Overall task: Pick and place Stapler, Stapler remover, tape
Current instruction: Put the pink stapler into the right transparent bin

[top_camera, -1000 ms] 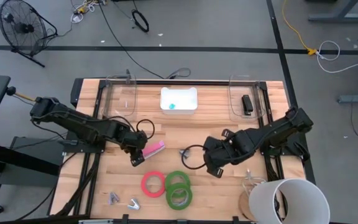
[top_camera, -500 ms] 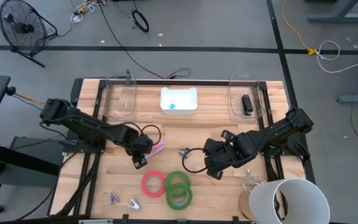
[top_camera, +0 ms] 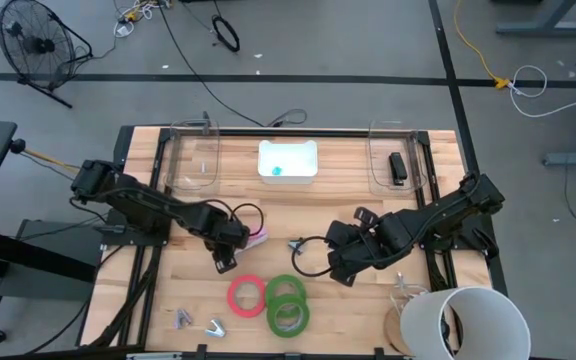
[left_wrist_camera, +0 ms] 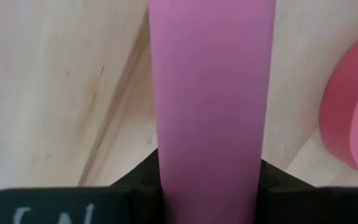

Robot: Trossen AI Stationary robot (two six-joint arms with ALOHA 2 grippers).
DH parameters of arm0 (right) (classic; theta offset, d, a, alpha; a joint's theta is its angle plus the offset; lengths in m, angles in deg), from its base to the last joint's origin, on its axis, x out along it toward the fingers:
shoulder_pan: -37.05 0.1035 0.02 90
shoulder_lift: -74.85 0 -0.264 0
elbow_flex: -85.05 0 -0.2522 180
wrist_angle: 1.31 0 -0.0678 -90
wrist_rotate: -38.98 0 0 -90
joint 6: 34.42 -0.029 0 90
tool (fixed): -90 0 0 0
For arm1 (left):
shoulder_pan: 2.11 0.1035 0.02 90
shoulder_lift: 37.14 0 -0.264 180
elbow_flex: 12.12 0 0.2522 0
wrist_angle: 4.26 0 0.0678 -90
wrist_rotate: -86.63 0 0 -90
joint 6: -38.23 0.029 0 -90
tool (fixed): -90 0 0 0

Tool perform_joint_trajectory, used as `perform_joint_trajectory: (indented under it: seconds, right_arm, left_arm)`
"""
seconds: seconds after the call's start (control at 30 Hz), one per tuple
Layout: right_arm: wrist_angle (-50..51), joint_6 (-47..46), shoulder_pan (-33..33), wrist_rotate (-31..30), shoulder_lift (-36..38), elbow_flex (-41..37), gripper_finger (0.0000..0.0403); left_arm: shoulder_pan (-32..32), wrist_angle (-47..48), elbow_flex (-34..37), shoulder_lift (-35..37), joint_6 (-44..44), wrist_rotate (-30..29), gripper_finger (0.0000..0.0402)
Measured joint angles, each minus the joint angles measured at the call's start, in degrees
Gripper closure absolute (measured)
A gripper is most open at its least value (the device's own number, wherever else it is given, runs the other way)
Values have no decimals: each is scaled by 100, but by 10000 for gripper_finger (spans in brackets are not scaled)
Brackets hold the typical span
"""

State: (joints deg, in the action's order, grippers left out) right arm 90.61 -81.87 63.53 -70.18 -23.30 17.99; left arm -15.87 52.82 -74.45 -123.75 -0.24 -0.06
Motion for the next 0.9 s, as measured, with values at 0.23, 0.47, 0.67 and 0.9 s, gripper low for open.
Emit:
perform_joint_trajectory:
  seconds: [0.23,0.47,0.67,0.9]
  right_arm:
    - [-600,659,0,-83,-2,-308,287]
    - [-1274,1331,-2,-79,-4,-560,287]
    - [-2099,2054,-139,-76,-4,-544,287]
    - [-2748,2704,-561,8,16,-535,281]
  left_arm:
    - [-176,596,-1236,4,533,-547,288]
    - [-512,952,-2494,4,976,-927,288]
    - [-744,1057,-3011,7,1351,-1197,288]
    - [-837,1175,-3030,7,1344,-1347,288]
